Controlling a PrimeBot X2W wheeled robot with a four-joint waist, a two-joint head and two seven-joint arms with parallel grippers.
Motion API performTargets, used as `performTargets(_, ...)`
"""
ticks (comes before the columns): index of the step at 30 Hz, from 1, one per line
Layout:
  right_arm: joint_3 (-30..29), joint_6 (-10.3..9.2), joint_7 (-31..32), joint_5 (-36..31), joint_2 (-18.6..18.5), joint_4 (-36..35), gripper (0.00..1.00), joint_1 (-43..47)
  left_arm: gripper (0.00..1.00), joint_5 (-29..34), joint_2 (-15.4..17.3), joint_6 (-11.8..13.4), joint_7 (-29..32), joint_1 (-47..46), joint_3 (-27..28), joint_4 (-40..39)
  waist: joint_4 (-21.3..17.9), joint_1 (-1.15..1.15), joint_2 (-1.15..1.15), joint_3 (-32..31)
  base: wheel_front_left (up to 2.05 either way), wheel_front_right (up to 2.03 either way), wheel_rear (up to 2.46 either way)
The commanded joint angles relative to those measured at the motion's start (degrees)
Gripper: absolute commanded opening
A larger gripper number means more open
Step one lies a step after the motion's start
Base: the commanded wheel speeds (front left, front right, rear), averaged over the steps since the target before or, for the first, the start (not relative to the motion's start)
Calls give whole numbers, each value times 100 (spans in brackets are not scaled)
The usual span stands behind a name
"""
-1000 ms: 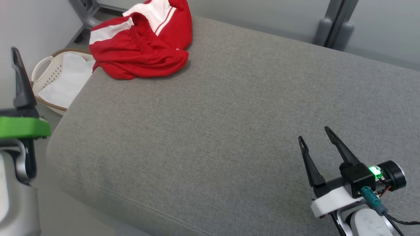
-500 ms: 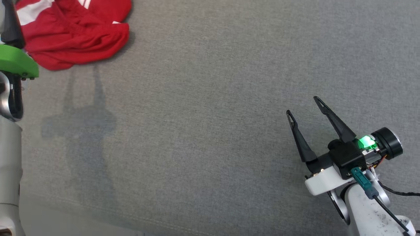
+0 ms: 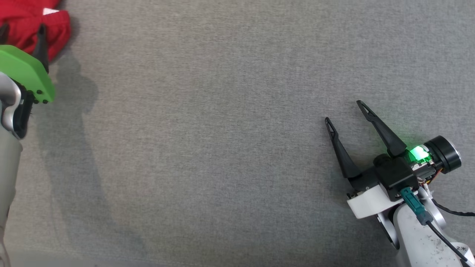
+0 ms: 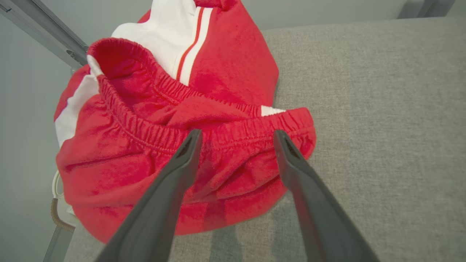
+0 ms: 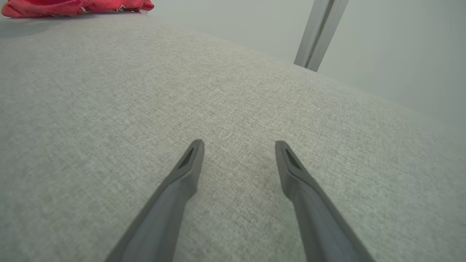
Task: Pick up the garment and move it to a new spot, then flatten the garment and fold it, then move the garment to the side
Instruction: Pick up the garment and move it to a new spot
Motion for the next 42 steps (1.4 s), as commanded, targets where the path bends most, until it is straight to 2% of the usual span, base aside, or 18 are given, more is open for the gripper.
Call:
performTargets(1,-5,-6,-1,-28,-34,12,100,-30,100,-33,79,-16,79,-136,-94,113,-207,-1,0,185,0,0,0)
performTargets(7,-20,-7,-1,-49,-58,-11,100,-20,100,-271,129,-16,462,-300,-310,574,-314,-1,0,322,0,0,0)
performTargets(10,-36,-7,5,-41,-55,4,100,-20,100,-493,3,-16,734,-291,-275,810,-343,-1,0,351,0,0,0)
performTargets(11,-47,-7,5,-37,-52,10,100,-22,93,-607,-28,-16,773,-263,-242,849,-354,-1,0,359,0,0,0)
performTargets(12,-51,-7,6,-35,-46,15,100,-31,71,-662,-40,-16,774,-240,-228,871,-360,-1,0,364,0,0,0)
performTargets(13,-64,-7,6,-35,-39,20,100,-38,24,-696,-45,-16,758,-213,-237,889,-362,-1,0,365,0,0,0)
performTargets(14,-85,-7,6,-36,-29,21,100,-41,0,-730,-44,-16,752,-185,-265,892,-354,-1,0,364,0,0,0)
performTargets(23,-112,-8,-1,25,100,46,100,-43,0,-939,196,-17,318,-192,-513,479,-198,-1,0,31,0,0,0)
performTargets(36,-31,-8,-2,284,287,306,100,111,0,-949,1180,-17,-12,-491,-1006,-639,-196,-1,0,-1144,0,0,0)
performTargets(42,-106,-8,-2,490,313,365,100,267,0,-740,1308,-17,-146,-773,-1340,-1216,-299,-1,0,-1673,0,0,0)
